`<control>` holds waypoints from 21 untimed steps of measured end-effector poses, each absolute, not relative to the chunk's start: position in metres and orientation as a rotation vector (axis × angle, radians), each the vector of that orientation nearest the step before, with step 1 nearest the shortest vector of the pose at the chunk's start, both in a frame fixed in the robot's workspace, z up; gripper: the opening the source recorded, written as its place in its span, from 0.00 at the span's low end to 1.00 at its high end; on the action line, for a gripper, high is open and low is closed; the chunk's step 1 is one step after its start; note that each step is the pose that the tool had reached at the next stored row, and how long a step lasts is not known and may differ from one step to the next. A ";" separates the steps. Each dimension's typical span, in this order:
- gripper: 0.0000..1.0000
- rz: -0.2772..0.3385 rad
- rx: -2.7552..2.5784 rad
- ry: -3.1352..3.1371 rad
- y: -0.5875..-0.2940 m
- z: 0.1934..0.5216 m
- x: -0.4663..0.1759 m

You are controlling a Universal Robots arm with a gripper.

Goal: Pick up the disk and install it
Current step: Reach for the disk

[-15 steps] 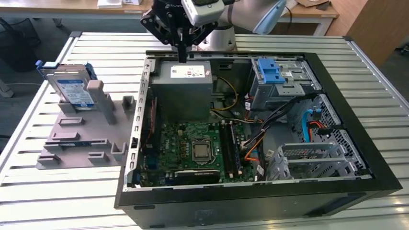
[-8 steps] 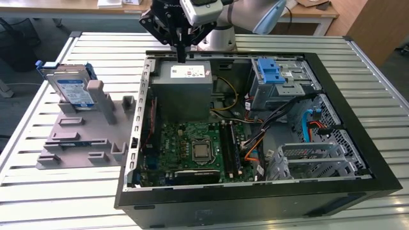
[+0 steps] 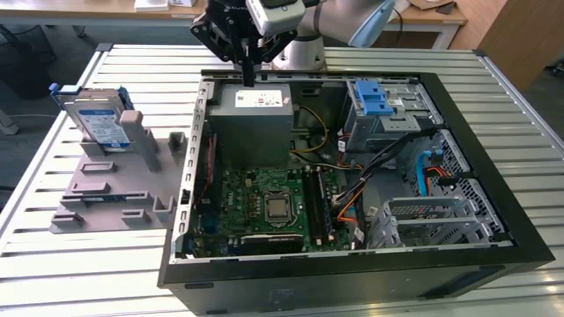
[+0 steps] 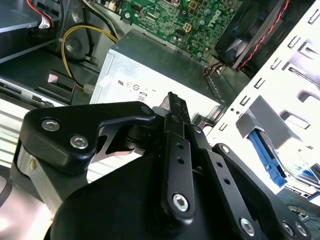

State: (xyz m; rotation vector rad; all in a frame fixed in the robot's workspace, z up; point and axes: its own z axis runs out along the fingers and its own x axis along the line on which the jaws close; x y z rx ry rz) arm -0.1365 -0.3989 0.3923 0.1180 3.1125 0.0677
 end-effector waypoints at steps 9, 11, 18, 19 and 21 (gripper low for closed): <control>0.11 0.068 0.118 3.113 -0.399 0.392 -0.140; 0.11 0.068 0.118 3.112 -0.399 0.392 -0.141; 0.11 0.068 0.118 3.112 -0.399 0.392 -0.142; 0.11 0.068 0.118 3.113 -0.399 0.392 -0.143; 0.11 0.068 0.118 3.113 -0.399 0.392 -0.143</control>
